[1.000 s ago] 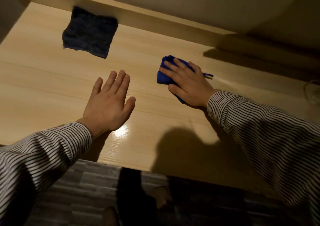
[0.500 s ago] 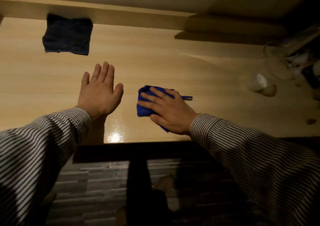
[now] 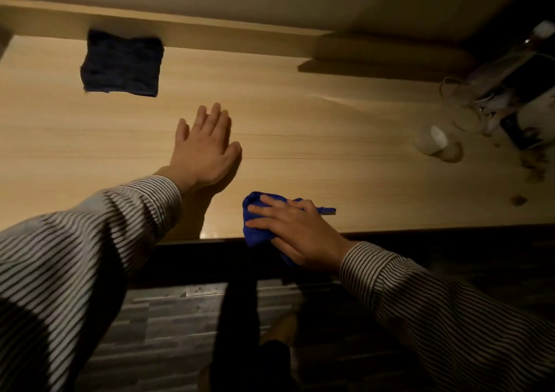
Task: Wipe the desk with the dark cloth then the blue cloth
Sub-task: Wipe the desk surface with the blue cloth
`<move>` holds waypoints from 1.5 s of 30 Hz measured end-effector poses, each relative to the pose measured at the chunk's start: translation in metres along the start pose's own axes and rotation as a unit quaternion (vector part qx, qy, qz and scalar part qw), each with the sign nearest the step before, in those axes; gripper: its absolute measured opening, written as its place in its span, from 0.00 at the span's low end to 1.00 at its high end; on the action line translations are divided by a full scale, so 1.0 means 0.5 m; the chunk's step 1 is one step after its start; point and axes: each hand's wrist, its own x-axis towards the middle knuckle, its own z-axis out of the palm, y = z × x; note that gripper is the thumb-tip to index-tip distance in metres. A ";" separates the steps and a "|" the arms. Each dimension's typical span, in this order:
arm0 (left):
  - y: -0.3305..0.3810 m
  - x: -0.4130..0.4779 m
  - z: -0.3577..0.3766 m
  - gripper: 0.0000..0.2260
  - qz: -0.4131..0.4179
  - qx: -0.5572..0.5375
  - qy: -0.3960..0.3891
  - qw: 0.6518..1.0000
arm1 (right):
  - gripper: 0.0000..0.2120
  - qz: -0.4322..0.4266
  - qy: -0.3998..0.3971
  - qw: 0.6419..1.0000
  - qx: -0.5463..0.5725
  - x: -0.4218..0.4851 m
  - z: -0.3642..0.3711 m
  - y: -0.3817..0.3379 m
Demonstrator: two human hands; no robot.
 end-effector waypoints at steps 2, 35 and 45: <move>0.035 0.011 0.010 0.35 0.023 -0.003 0.011 1.000 | 0.23 0.029 -0.007 0.997 0.066 -0.006 -0.005 -0.015; 0.061 0.030 0.055 0.33 0.002 0.058 0.009 0.998 | 0.30 0.025 -0.009 0.991 -0.129 0.409 -0.301 0.472; 0.064 0.031 0.052 0.34 -0.003 0.046 0.009 0.999 | 0.29 -0.007 -0.007 0.989 -0.146 0.293 -0.230 0.407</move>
